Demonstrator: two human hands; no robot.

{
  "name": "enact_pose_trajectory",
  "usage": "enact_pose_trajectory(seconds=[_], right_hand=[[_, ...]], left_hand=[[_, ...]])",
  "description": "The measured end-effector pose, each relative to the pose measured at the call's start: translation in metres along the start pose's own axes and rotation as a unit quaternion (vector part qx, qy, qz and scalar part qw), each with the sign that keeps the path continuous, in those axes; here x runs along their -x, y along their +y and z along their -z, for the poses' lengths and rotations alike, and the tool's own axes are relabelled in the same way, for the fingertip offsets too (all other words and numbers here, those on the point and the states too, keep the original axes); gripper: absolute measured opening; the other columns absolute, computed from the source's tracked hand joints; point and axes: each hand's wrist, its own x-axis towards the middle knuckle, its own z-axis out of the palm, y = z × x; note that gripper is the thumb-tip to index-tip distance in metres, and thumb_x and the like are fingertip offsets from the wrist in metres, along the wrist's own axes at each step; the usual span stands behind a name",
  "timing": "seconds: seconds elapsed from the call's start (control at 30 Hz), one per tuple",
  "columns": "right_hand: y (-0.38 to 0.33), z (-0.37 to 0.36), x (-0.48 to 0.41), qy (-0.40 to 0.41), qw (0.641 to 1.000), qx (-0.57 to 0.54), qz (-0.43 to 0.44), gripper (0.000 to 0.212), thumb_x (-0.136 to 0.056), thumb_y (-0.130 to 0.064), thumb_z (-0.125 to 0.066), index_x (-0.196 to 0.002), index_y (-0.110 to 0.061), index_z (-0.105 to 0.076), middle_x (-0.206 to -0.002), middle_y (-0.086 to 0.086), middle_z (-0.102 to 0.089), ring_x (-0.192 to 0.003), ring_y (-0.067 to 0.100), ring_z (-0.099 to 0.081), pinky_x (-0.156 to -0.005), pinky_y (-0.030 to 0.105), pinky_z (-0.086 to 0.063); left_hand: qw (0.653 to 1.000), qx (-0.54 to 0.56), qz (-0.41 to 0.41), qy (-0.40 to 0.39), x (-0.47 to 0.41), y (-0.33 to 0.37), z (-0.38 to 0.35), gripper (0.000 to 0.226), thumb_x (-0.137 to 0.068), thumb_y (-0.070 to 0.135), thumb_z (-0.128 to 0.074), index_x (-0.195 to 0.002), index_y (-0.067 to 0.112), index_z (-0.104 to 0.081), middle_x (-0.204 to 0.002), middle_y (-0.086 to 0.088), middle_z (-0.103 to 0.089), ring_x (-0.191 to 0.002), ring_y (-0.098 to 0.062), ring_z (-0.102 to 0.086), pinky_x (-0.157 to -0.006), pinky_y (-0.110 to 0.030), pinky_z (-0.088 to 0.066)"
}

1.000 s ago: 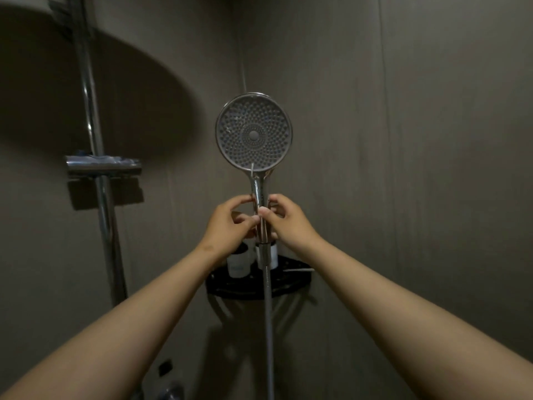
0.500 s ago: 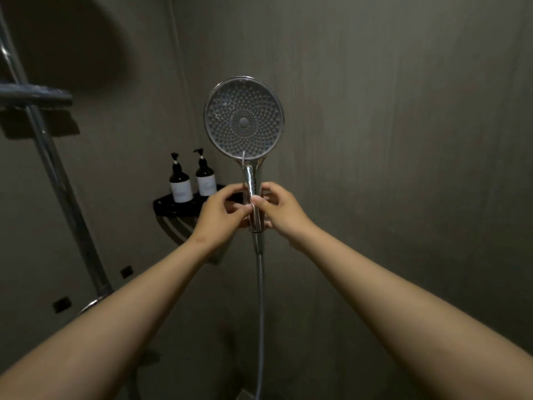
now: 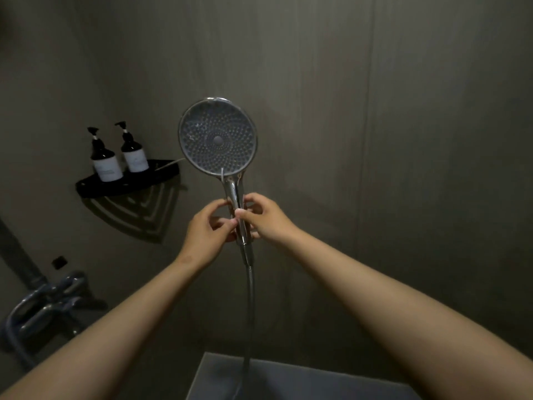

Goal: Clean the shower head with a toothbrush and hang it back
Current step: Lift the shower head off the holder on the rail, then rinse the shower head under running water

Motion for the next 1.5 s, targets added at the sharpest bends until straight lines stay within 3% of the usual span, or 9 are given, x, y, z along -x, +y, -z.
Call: enact_pose_trajectory(seconds=[0.3,0.5,0.63,0.77,0.87,1.0,1.17,1.4,1.5], right_hand=[[0.044,0.015,0.126,0.073,0.995,0.014,-0.068,0.029,-0.092,-0.013,-0.057,-0.12,-0.008,-0.052,-0.099,0.018,-0.056,-0.081,0.02,-0.057,-0.064,0.029,-0.047],[0.073,0.025,0.226,0.125,0.986,0.055,-0.094,0.025,-0.09,-0.009,-0.058,-0.115,-0.003,-0.057,-0.085,-0.009,-0.055,-0.083,0.005,-0.053,-0.071,0.015,-0.043],[0.097,0.032,0.286,0.138,0.976,0.072,-0.149,0.025,-0.088,-0.014,-0.06,-0.112,-0.01,-0.06,-0.092,-0.009,-0.06,-0.092,0.009,-0.057,-0.084,0.032,-0.048],[0.109,0.037,0.34,0.161,0.966,0.053,-0.194,0.03,-0.088,-0.017,-0.059,-0.117,-0.013,-0.058,-0.089,-0.015,-0.056,-0.093,0.009,-0.056,-0.088,0.036,-0.048],[0.115,0.037,0.377,0.163,0.961,0.028,-0.221,0.021,-0.087,-0.02,-0.06,-0.106,-0.028,-0.06,-0.09,-0.01,-0.062,-0.097,0.018,-0.063,-0.092,0.043,-0.052],[0.125,0.027,0.417,0.198,0.948,-0.011,-0.248,0.023,-0.081,-0.028,-0.06,-0.093,-0.048,-0.056,-0.102,-0.006,-0.065,-0.106,0.018,-0.063,-0.095,0.049,-0.05],[0.134,0.016,0.449,0.242,0.923,-0.079,-0.289,0.03,-0.08,-0.026,-0.061,-0.106,-0.04,-0.053,-0.111,0.0,-0.068,-0.104,0.018,-0.065,-0.091,0.041,-0.052],[0.139,0.014,0.468,0.29,0.893,-0.149,-0.309,0.035,-0.089,-0.007,-0.059,-0.112,-0.03,-0.049,-0.107,0.007,-0.067,-0.094,0.02,-0.067,-0.072,0.032,-0.057],[0.135,0.019,0.47,0.295,0.892,-0.152,-0.306,0.034,-0.09,-0.004,-0.058,-0.12,-0.017,-0.046,-0.108,0.012,-0.065,-0.096,0.026,-0.067,-0.079,0.041,-0.058]], left_hand=[[0.993,0.03,0.023,-0.111,0.101,-0.009,-0.041,0.04,-0.086,-0.005,-0.061,-0.119,0.017,-0.056,-0.083,-0.009,-0.068,-0.073,-0.002,-0.068,-0.064,-0.017,-0.056],[0.983,0.063,0.079,-0.155,0.184,-0.028,-0.081,0.039,-0.086,-0.006,-0.06,-0.118,0.016,-0.057,-0.071,0.005,-0.071,-0.071,0.0,-0.067,-0.064,-0.016,-0.055],[0.964,0.107,0.144,-0.196,0.239,-0.03,-0.108,0.038,-0.088,-0.004,-0.057,-0.113,0.025,-0.057,-0.072,0.004,-0.073,-0.074,-0.006,-0.07,-0.065,-0.018,-0.056],[0.955,0.098,0.166,-0.224,0.284,-0.032,-0.126,0.04,-0.088,-0.002,-0.059,-0.109,0.032,-0.058,-0.075,-0.003,-0.073,-0.076,-0.011,-0.07,-0.067,-0.023,-0.058],[0.942,0.085,0.185,-0.267,0.31,-0.033,-0.133,0.038,-0.088,0.0,-0.059,-0.119,0.022,-0.057,-0.081,-0.015,-0.071,-0.08,-0.018,-0.071,-0.069,-0.024,-0.058],[0.926,0.06,0.189,-0.323,0.336,-0.036,-0.137,0.041,-0.088,-0.001,-0.059,-0.119,0.026,-0.056,-0.082,-0.01,-0.072,-0.078,-0.014,-0.071,-0.067,-0.017,-0.055],[0.901,0.001,0.181,-0.394,0.355,-0.052,-0.144,0.042,-0.089,0.006,-0.061,-0.118,0.036,-0.056,-0.088,-0.01,-0.072,-0.086,-0.023,-0.069,-0.082,-0.03,-0.055],[0.889,0.013,0.178,-0.421,0.373,-0.059,-0.151,0.047,-0.087,0.003,-0.063,-0.124,0.031,-0.057,-0.093,0.001,-0.072,-0.088,-0.011,-0.068,-0.084,-0.024,-0.054],[0.889,0.042,0.197,-0.412,0.379,-0.059,-0.153,0.052,-0.084,-0.008,-0.061,-0.125,0.025,-0.057,-0.1,0.001,-0.07,-0.093,-0.009,-0.065,-0.085,-0.018,-0.051]])
